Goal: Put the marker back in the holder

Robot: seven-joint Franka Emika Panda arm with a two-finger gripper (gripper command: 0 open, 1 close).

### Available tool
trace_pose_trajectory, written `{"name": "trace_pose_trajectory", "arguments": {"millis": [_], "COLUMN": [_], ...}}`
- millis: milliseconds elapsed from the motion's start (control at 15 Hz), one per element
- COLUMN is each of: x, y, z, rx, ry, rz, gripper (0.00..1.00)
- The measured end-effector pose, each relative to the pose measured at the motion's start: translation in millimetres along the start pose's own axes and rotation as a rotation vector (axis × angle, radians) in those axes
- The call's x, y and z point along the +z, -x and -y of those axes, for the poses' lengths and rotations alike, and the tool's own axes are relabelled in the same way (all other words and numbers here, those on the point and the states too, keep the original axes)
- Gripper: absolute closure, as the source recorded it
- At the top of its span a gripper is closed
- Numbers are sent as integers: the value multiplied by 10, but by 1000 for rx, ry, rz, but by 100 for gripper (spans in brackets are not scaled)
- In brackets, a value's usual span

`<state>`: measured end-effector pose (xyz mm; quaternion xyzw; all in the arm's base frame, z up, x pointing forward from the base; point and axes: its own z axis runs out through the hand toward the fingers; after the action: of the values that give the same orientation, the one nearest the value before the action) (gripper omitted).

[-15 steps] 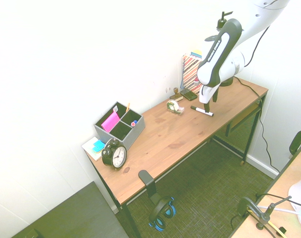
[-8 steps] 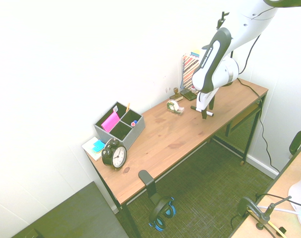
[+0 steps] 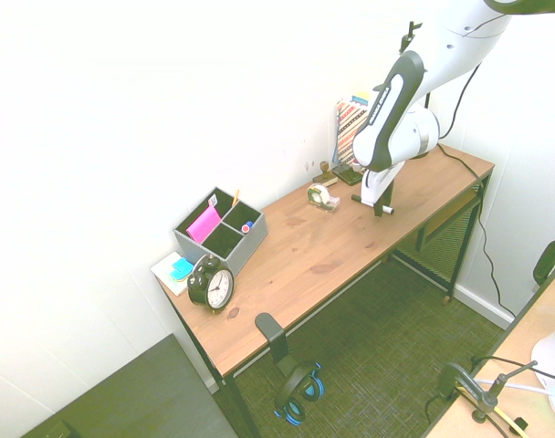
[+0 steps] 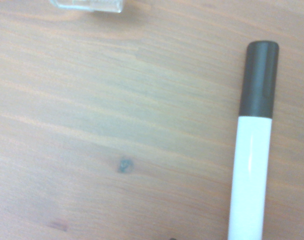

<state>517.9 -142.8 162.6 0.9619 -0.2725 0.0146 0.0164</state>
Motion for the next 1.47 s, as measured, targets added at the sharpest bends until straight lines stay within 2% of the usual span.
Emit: {"name": "trace_pose_trajectory", "arguments": {"millis": [733, 867, 1133, 1333, 1467], "x": [-63, -367, -1456, -2125, -2429], "y": [-49, -64, 217, 707, 1016], "z": [-54, -18, 191, 670, 1129], "rx": [15, 14, 14, 19, 21], "ry": [1, -8, -6, 74, 103], "rz": [0, 28, 175, 287, 303], "gripper": [100, 100, 100, 100, 100]}}
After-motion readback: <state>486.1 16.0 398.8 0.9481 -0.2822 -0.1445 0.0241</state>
